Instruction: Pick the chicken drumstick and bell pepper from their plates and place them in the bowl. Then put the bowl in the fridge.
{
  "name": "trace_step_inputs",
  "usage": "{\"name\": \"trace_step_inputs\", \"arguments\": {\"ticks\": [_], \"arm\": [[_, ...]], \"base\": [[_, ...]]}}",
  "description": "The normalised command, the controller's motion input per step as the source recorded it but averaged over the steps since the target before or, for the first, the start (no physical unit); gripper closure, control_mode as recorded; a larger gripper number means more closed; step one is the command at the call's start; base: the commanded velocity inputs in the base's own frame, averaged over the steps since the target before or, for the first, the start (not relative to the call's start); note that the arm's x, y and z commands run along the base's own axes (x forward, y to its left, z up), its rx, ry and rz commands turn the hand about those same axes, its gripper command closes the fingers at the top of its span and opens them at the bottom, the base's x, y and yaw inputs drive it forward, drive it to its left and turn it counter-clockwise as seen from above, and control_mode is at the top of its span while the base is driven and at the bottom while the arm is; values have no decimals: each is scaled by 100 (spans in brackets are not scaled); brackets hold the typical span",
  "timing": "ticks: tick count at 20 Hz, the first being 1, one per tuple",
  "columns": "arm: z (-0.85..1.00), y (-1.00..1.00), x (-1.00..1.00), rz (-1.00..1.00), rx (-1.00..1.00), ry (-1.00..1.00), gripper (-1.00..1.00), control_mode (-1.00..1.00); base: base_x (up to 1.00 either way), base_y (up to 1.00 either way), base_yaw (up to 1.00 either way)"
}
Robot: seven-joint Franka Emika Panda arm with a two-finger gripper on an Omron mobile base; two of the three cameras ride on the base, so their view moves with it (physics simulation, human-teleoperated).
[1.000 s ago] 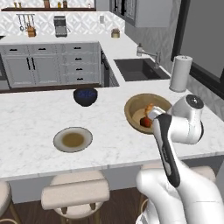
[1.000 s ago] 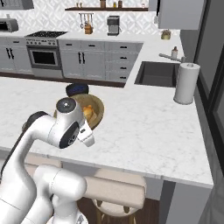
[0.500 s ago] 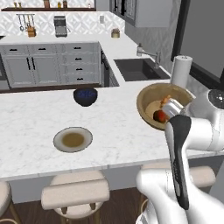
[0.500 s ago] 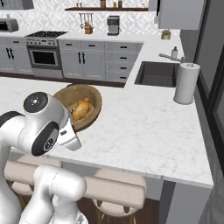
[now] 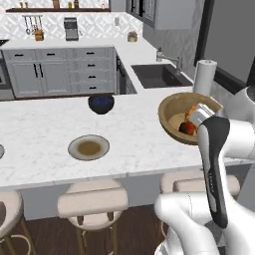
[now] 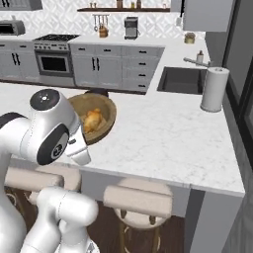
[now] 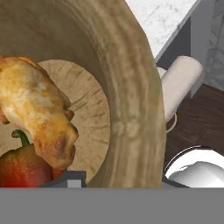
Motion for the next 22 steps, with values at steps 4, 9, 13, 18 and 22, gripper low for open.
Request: {"name": "trace_step_inputs", "arguments": {"ticks": [4,9,13,18,22], "arm": [[0,0,0,0,0,0,100,100],[0,0,0,0,0,0,100,100],[0,0,0,0,0,0,100,100],[0,0,0,0,0,0,100,100],[0,0,0,0,0,0,100,100]], "base": [[-100,100,3],[-85,100,34],[-15,96,79],[0,83,84],[36,98,64]]}}
